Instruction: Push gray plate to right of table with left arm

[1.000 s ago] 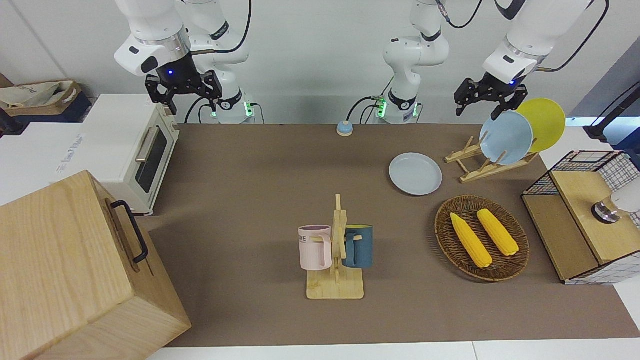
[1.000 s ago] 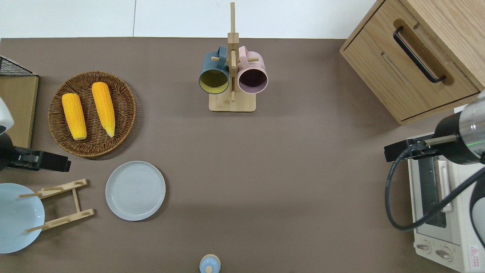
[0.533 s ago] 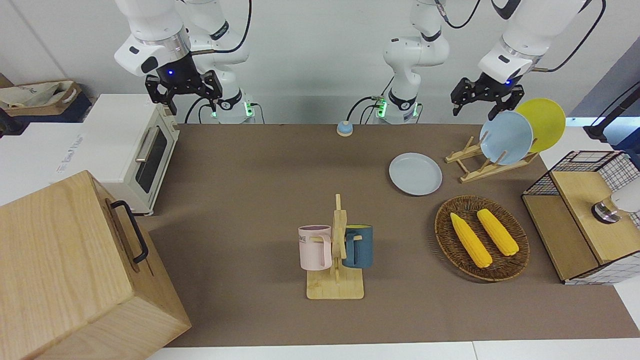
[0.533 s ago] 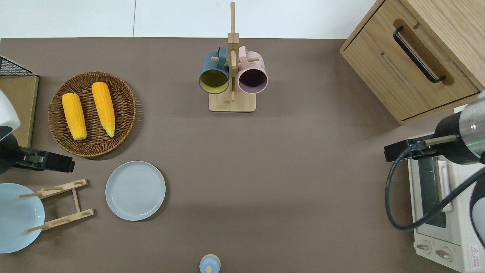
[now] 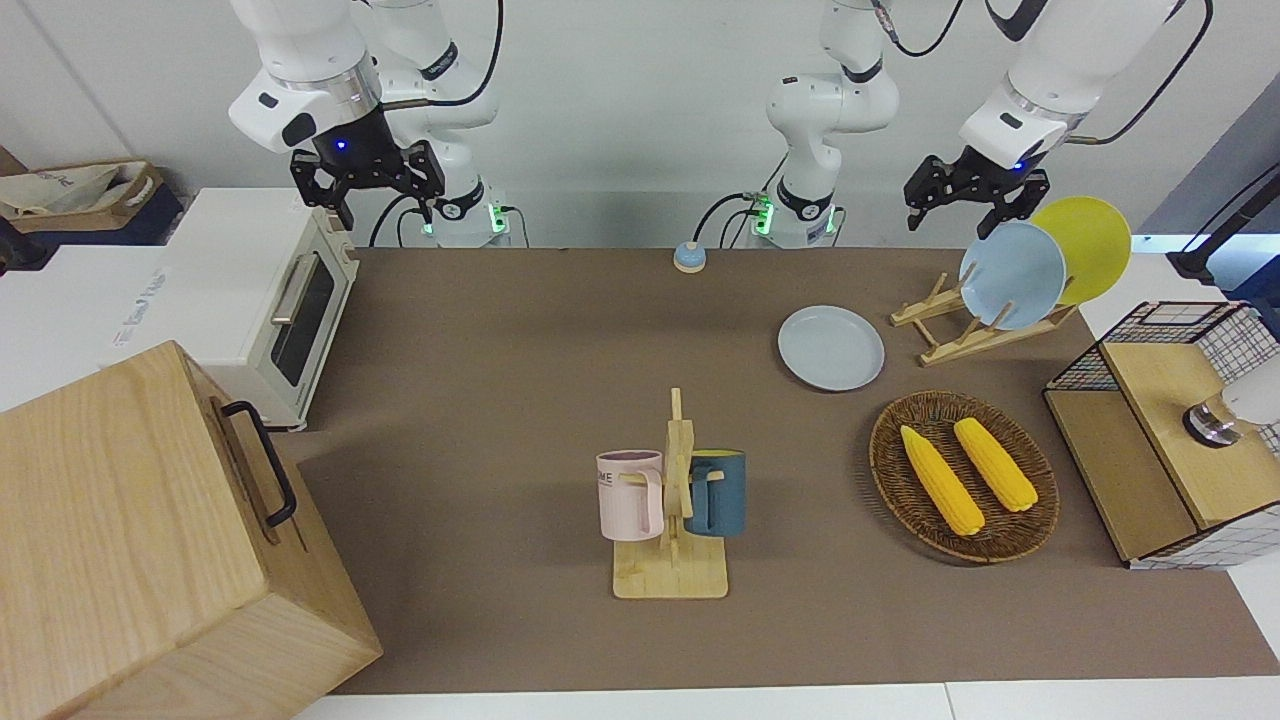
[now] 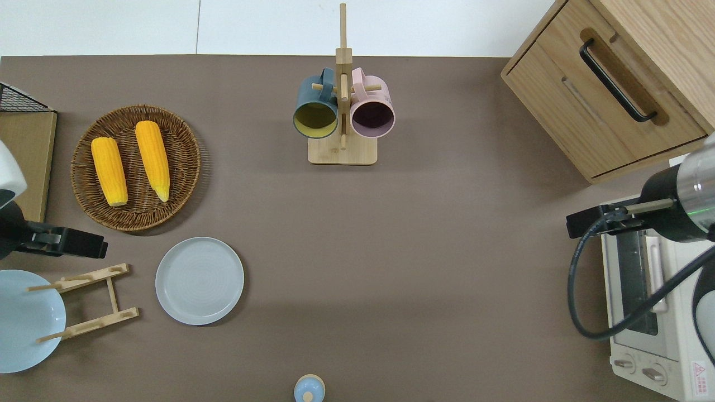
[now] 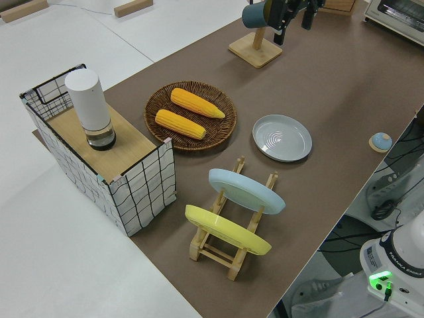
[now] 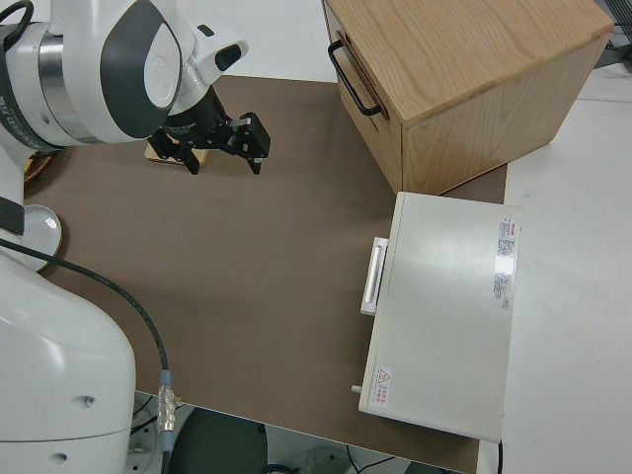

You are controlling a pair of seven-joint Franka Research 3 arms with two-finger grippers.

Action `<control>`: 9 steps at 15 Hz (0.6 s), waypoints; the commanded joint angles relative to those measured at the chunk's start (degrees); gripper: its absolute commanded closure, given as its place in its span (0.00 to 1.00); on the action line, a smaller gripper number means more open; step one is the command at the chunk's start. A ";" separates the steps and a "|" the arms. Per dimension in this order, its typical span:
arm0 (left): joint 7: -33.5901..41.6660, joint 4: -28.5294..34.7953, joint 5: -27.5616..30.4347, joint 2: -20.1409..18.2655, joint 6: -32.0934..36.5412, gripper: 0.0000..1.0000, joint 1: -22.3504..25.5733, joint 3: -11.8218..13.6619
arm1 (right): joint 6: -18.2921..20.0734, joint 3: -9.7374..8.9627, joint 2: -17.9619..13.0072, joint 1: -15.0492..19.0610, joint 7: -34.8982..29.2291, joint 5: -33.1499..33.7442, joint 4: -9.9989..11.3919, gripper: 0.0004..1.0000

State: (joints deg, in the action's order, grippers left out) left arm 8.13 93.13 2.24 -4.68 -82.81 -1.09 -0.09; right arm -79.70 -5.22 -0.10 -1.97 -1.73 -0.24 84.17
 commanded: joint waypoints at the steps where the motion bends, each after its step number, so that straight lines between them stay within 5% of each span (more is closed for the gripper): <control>1: -0.65 10.37 0.13 -5.77 -5.32 0.01 0.04 0.44 | 0.69 -0.32 -0.43 0.65 0.15 -0.46 0.03 0.02; 9: -4.09 27.26 -1.10 -9.64 -20.44 0.00 0.65 0.44 | 0.69 -0.23 -0.43 0.65 0.15 -0.46 0.03 0.02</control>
State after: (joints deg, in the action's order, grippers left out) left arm 4.99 112.09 1.98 -10.87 -96.75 -1.00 0.11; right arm -79.70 -5.22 -0.10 -1.97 -1.73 -0.24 84.17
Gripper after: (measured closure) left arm 0.004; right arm 0.013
